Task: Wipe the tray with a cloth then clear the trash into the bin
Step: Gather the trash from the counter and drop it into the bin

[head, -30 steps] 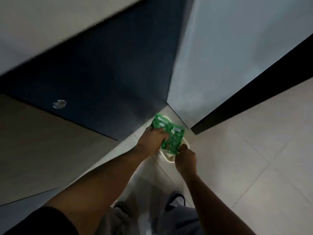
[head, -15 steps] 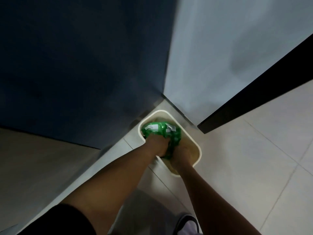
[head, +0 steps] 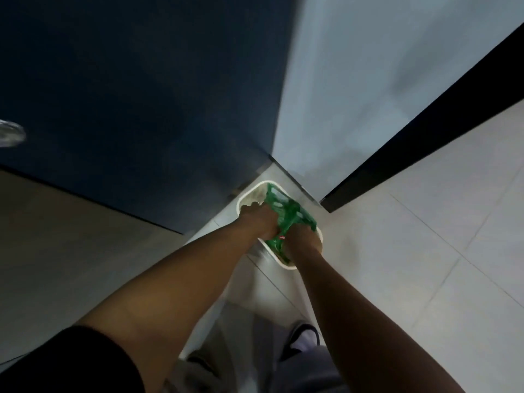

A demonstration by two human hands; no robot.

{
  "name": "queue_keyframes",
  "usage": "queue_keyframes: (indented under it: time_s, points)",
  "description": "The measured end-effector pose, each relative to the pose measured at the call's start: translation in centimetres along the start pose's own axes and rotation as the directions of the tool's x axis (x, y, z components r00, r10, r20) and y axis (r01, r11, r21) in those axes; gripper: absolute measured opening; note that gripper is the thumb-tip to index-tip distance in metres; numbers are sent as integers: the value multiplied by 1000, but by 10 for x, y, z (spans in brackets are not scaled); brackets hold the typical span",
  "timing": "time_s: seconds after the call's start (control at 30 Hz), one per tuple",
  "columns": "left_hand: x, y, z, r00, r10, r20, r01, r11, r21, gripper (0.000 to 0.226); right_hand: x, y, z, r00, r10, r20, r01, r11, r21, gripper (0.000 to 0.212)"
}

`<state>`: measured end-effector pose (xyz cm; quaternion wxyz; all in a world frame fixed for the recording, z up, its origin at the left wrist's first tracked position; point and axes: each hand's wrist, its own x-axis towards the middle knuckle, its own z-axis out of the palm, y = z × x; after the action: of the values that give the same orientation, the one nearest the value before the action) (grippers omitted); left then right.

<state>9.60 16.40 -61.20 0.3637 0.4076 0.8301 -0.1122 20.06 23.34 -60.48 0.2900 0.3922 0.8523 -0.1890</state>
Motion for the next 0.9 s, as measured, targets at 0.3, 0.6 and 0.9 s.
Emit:
queue_keyframes:
  time_s: [0.3, 0.6, 0.9]
  points:
    - [-166, 4, -94, 996, -57, -75, 44, 986, -163, 47, -142, -24, -131, 993, -86, -79, 85, 996, -14, 25]
    - [-330, 12, -315, 879, -106, -466, -60, 943, -327, 43, -277, -89, -348, 904, -240, -355, 268, 963, 31, 27]
    - [-492, -48, -483, 614, -304, -728, 10, 926, -378, 46, -401, -192, -527, 682, -422, -597, 451, 886, -110, 25]
